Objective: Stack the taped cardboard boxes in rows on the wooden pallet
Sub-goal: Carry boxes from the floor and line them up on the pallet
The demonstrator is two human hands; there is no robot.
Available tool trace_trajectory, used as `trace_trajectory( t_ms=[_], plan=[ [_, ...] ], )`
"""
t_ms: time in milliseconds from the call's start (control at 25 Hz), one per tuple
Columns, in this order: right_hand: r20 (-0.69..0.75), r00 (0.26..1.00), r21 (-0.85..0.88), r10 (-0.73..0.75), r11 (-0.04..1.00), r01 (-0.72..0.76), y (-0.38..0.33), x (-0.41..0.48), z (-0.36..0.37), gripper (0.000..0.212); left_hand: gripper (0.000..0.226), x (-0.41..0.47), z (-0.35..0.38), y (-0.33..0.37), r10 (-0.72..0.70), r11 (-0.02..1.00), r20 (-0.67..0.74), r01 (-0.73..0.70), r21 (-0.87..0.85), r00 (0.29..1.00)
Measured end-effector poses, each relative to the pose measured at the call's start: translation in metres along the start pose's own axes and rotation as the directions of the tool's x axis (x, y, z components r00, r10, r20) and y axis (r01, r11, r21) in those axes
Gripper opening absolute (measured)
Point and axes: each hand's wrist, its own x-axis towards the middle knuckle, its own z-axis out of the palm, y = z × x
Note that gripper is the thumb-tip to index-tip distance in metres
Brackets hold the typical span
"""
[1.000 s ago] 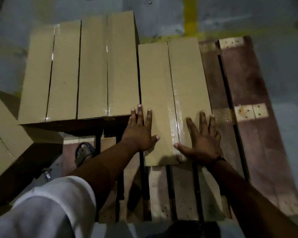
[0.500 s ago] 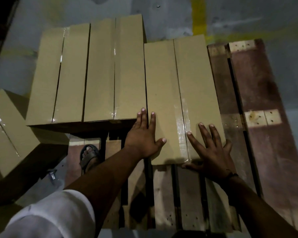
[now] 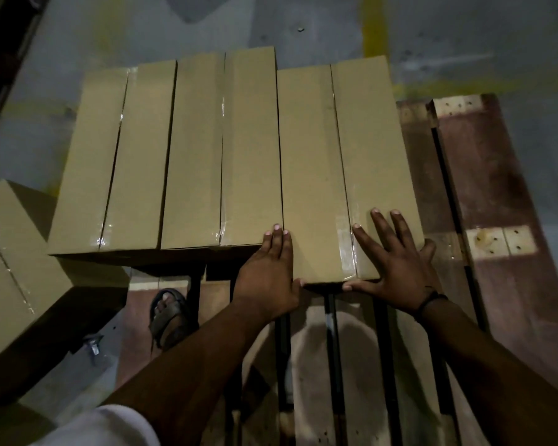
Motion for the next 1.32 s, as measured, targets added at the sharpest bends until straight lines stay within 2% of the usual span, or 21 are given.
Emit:
trace_trajectory(
  t_ms=[160, 280, 600, 920, 1320],
  plan=[
    [0.077, 0.997, 0.019, 0.004, 1.0, -0.005, 0.0, 0.023, -0.018, 0.122, 0.091, 0.007, -0.017, -0.005, 0.008, 1.0, 0.019, -0.009, 0.024, 1.0],
    [0.108, 0.994, 0.03, 0.0, 1.0, -0.003, 0.0, 0.032, -0.025, 0.122, 0.08, 0.013, -0.02, -0.005, 0.004, 0.995, -0.039, -0.001, 0.095, 0.999],
    [0.096, 0.995, 0.041, -0.008, 0.999, 0.004, 0.002, 0.047, -0.031, 0.122, 0.061, 0.023, -0.009, -0.014, 0.002, 0.995, -0.143, 0.012, 0.102, 0.99],
    [0.08, 0.997, 0.036, -0.008, 0.999, 0.005, 0.004, 0.054, -0.033, 0.122, 0.046, 0.028, -0.01, -0.011, 0.001, 0.992, -0.194, 0.024, 0.125, 0.981],
    [0.106, 0.994, 0.047, -0.016, 0.999, 0.011, 0.006, 0.061, -0.038, 0.124, 0.039, 0.03, -0.017, -0.005, -0.02, 0.99, -0.204, 0.048, 0.135, 0.979]
  ],
)
